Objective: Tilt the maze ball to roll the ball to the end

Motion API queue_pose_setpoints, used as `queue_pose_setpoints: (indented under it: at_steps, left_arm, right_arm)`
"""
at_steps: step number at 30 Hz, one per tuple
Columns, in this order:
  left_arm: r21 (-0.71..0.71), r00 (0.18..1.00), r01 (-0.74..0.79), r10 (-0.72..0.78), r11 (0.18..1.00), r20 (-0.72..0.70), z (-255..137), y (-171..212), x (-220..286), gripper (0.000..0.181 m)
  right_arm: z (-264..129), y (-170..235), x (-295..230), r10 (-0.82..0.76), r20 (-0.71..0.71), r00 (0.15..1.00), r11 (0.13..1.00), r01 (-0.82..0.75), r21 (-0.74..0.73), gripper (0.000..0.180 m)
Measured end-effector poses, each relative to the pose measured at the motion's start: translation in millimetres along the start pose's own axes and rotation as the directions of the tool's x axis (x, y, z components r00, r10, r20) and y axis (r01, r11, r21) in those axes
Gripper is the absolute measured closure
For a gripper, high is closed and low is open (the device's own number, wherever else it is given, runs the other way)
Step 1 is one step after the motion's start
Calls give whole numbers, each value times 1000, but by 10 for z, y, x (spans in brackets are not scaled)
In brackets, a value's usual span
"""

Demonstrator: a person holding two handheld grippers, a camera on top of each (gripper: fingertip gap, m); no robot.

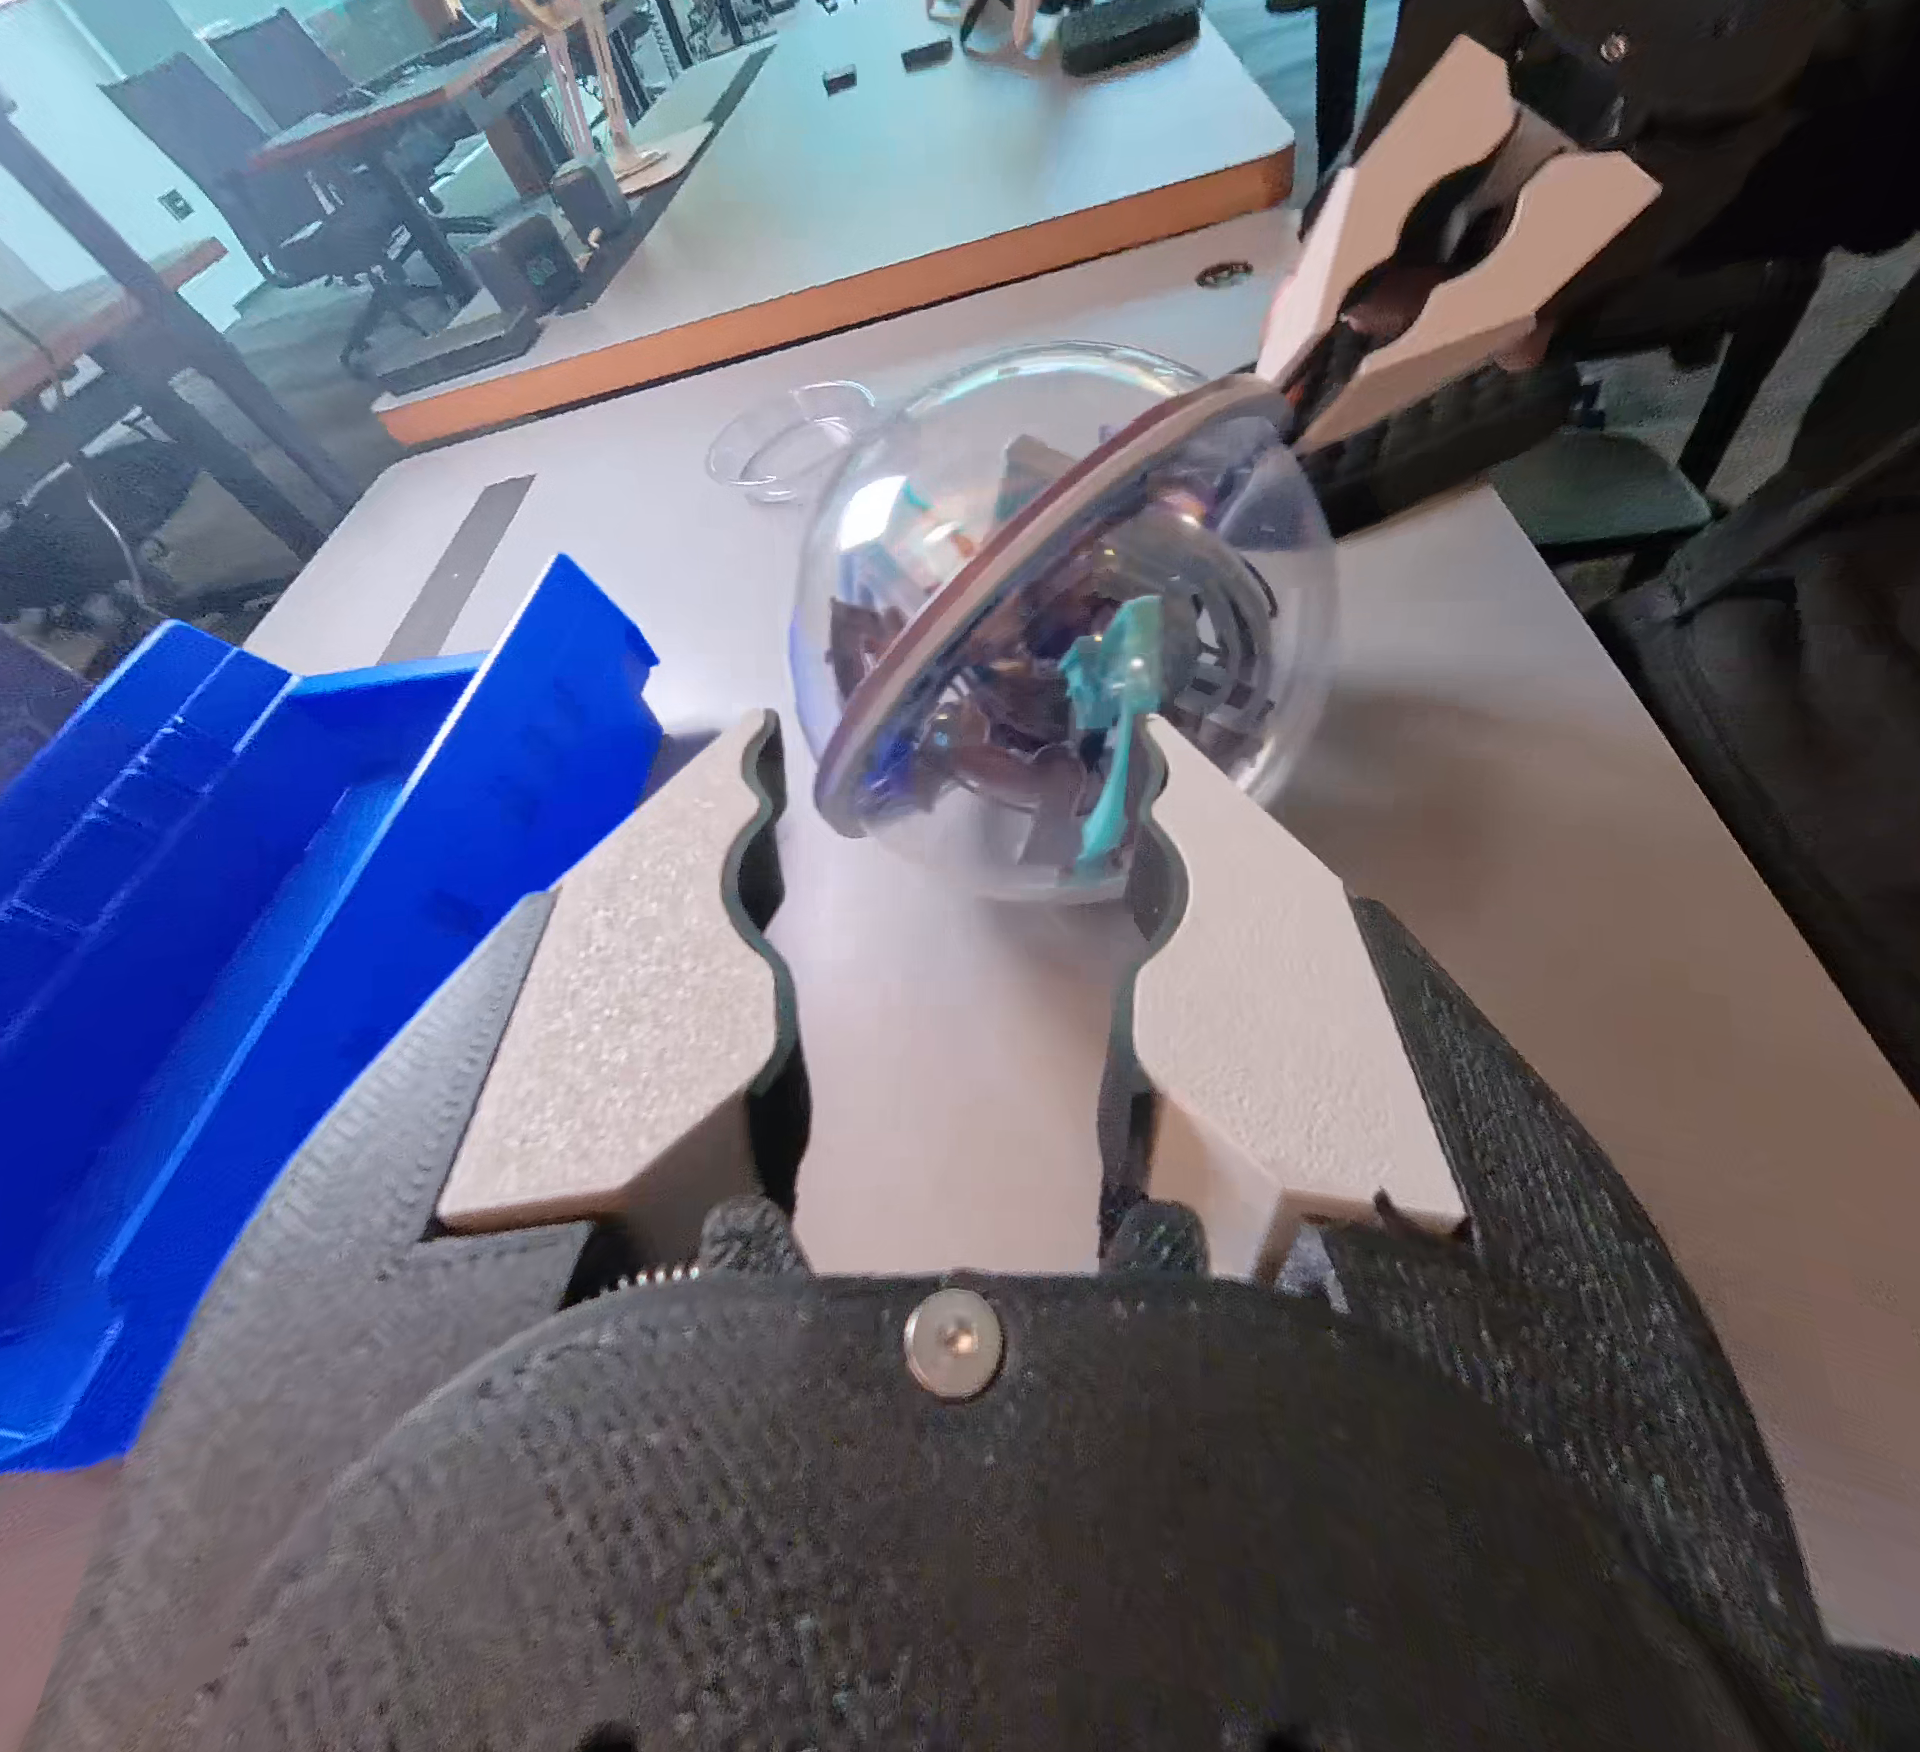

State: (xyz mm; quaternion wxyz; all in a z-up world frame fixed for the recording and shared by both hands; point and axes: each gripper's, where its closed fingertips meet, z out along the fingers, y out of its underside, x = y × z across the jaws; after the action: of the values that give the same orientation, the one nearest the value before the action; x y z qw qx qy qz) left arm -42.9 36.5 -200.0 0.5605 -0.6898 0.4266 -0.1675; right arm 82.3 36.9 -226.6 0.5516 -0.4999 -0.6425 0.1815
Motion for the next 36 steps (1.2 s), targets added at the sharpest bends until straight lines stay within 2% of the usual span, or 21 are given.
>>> queue_pose_setpoints:
  at_steps: [5,12,25,29,36]
  left_arm:
    - [32,998,37,-36,999,-44,69,36,-125,126]
    - [21,981,79,-74,997,-177,179,137,-12,141]
    - [27,988,95,-91,995,-125,113,168,-193,139]
    - [22,979,110,-104,994,-176,132,195,-148,142]
    - [29,980,97,-91,995,-174,126,198,-145,152]
  right_arm:
    - [12,34,15,15,21,1000,1000,-15,1,173]
    - [64,-20,57,56,82,995,998,-56,1,173]
    - [151,-76,128,49,164,985,999,-49,-2,173]
    - [163,-73,163,45,193,980,999,-44,-8,173]
    - [148,-105,182,25,272,962,1000,-27,6,173]
